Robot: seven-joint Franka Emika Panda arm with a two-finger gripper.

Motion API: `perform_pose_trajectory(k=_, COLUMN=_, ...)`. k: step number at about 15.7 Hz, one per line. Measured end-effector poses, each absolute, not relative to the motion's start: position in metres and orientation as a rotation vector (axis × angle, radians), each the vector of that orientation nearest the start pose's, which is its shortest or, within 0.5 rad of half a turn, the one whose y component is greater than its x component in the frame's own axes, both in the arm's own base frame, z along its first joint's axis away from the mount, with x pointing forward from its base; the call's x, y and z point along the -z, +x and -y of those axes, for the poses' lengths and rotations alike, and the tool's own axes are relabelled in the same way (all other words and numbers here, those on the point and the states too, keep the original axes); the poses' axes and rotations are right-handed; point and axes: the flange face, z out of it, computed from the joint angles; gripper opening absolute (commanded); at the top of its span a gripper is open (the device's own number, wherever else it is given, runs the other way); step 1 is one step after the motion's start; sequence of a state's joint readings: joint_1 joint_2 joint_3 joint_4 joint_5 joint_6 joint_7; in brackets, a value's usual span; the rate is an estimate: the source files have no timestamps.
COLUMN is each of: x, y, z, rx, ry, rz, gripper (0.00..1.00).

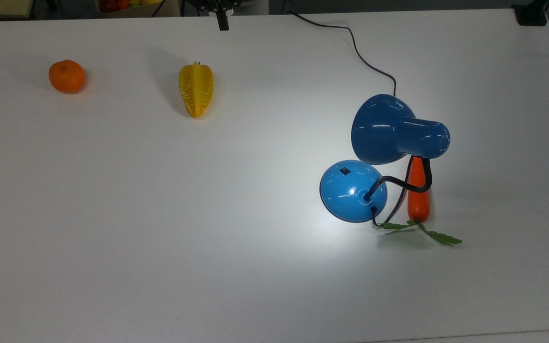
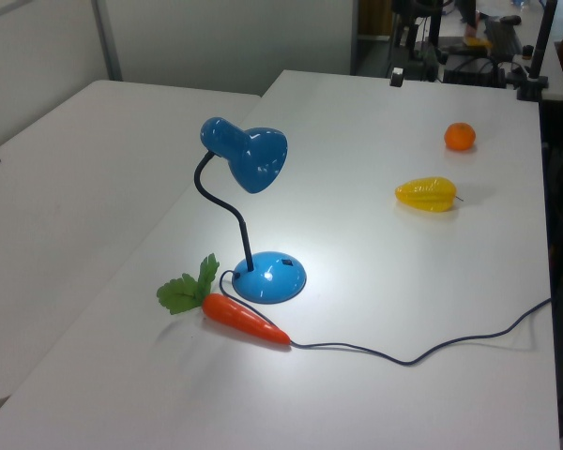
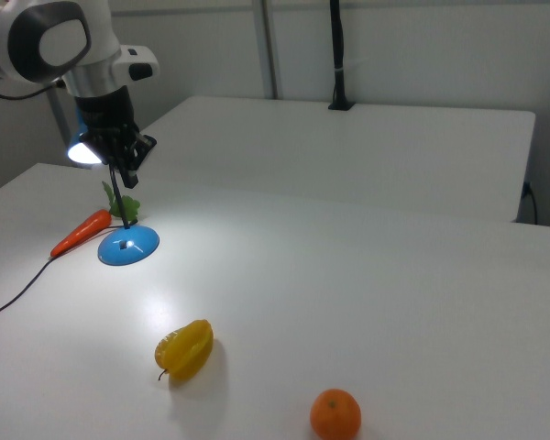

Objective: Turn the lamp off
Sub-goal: 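Move the gripper toward the blue lamp's round base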

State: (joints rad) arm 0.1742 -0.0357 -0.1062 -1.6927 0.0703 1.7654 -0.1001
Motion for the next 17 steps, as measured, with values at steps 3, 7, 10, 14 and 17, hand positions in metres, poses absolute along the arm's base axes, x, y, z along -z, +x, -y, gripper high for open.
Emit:
perform_pose_trajectory(k=3, x=-0.597, y=0.56, z=-0.063, rx=0.146, ry=-3.048, rz=0.287, gripper=0.0)
perform_pose_trajectory(k=7, x=-0.575, y=0.566, z=-0.088, rx=0.085, ry=-3.04, rz=0.346, gripper=0.0)
perform_pose_trajectory(k=10, x=-0.563, y=0.577, z=-0.109, rx=0.135, ry=-3.029, rz=0.403, gripper=0.0)
perform_pose_trajectory(k=14, x=-0.548, y=0.582, z=-0.133, rx=0.14, ry=-3.005, rz=0.562, gripper=0.0)
perform_pose_trajectory(k=17, x=-0.538, y=0.587, z=-0.145, rx=0.159, ry=-2.978, rz=0.7, gripper=0.0)
